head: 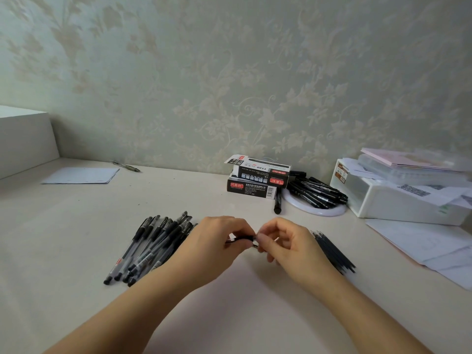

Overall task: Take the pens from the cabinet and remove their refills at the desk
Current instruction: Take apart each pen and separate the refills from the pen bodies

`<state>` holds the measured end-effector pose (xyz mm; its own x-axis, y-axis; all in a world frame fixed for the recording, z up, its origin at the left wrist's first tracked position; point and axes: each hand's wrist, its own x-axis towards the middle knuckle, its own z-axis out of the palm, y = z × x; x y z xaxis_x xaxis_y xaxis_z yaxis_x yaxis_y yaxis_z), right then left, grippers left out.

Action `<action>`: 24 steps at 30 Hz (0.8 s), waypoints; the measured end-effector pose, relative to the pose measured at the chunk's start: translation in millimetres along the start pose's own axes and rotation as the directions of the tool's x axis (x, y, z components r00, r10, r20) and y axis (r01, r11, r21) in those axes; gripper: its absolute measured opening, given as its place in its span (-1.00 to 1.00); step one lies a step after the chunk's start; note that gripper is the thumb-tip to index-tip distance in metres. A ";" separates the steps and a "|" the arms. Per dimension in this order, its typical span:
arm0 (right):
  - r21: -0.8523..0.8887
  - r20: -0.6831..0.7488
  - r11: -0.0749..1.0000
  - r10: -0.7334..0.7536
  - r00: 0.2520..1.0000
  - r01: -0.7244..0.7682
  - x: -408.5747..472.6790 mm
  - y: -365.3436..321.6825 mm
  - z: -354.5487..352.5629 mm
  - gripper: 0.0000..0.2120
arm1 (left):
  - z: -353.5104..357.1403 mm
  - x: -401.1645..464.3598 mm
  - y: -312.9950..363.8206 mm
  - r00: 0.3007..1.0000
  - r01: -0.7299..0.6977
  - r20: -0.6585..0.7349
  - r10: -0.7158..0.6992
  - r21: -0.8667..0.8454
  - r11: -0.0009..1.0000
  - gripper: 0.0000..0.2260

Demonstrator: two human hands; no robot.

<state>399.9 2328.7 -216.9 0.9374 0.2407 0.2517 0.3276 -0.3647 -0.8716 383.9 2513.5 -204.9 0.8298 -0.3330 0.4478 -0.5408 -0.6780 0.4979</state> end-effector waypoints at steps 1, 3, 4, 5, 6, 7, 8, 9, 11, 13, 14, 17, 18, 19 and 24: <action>0.001 0.014 1.000 -0.003 1.000 0.003 0.0 0.8 0.1 -0.92 | -0.2 0.1 0.6 1.000 -0.002 0.010 0.003 -0.005 1.000 -0.93; -0.021 0.024 1.000 0.008 1.000 -0.008 -0.9 0.8 -0.1 -0.81 | 0.2 0.3 1.8 1.000 -0.008 0.023 0.009 -0.025 1.000 -0.93; -0.044 0.024 0.999 0.018 1.000 -0.017 -1.3 0.3 -0.3 -0.75 | 0.7 0.4 2.0 1.000 -0.009 0.027 0.010 -0.030 0.999 -0.92; -0.074 0.021 0.997 0.028 0.999 -0.026 -1.3 0.0 -0.4 -0.68 | 1.2 0.5 2.2 1.000 -0.010 0.030 0.011 -0.030 1.000 -0.92; -0.099 0.015 0.994 0.036 0.999 -0.035 -1.7 -0.2 -0.6 -0.63 | 1.8 0.4 2.3 0.999 -0.011 0.031 0.012 -0.027 1.000 -0.92; -0.110 0.010 0.993 0.042 0.999 -0.041 -1.7 -0.7 -0.4 -0.60 | 2.1 0.4 2.4 0.999 -0.012 0.030 0.013 -0.029 1.000 -0.92; -0.107 0.011 0.993 0.044 0.999 -0.042 -2.1 -1.5 -0.2 -0.58 | 2.3 0.1 2.2 1.000 -0.013 0.028 0.014 -0.033 0.999 -0.92; -0.098 0.020 0.995 0.039 0.999 -0.036 -2.2 -2.2 0.0 -0.60 | 2.5 0.2 1.8 1.000 -0.009 0.023 0.010 -0.037 0.999 -0.92; -0.084 0.049 0.996 0.018 0.999 -0.014 -2.4 -2.3 0.3 -0.72 | 2.5 0.2 0.1 1.000 0.017 0.005 -0.017 -0.043 0.999 -0.93; -0.074 0.075 0.997 0.006 0.997 -0.001 -2.8 -1.2 0.0 -0.88 | 2.7 0.1 -1.6 0.999 0.045 -0.008 -0.046 -0.054 0.997 -0.93; -0.073 0.085 0.997 0.004 0.996 0.002 -3.2 -0.8 -0.3 -0.92 | 2.9 0.1 -2.0 0.999 0.048 -0.008 -0.049 -0.059 0.997 -0.92; -0.091 0.090 0.996 -0.014 0.996 0.022 -3.5 -0.1 -0.9 -0.86 | 3.3 -0.1 -1.1 0.999 0.041 -0.019 -0.042 -0.073 0.997 -0.97; -0.095 0.086 0.995 -0.021 0.996 0.029 -3.4 -0.1 -1.3 -0.81 | 2.9 0.0 -1.1 0.999 0.040 -0.024 -0.042 -0.082 0.996 -0.98; -0.093 0.083 0.995 -0.025 0.996 0.033 -3.1 -0.3 -1.6 -0.76 | 2.4 0.4 -1.2 0.999 0.039 -0.024 -0.042 -0.090 0.995 -0.98; -0.107 0.068 0.994 0.019 0.998 -0.011 -3.3 -0.5 -0.5 -0.47 | 0.9 0.5 -0.8 1.000 0.027 0.014 -0.026 -0.101 0.995 -0.94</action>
<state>396.6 2327.6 -217.1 0.9332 0.2944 0.2063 0.3278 -0.4613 -0.8245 384.8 2513.3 -205.8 0.8453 -0.3248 0.4241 -0.5293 -0.6170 0.5824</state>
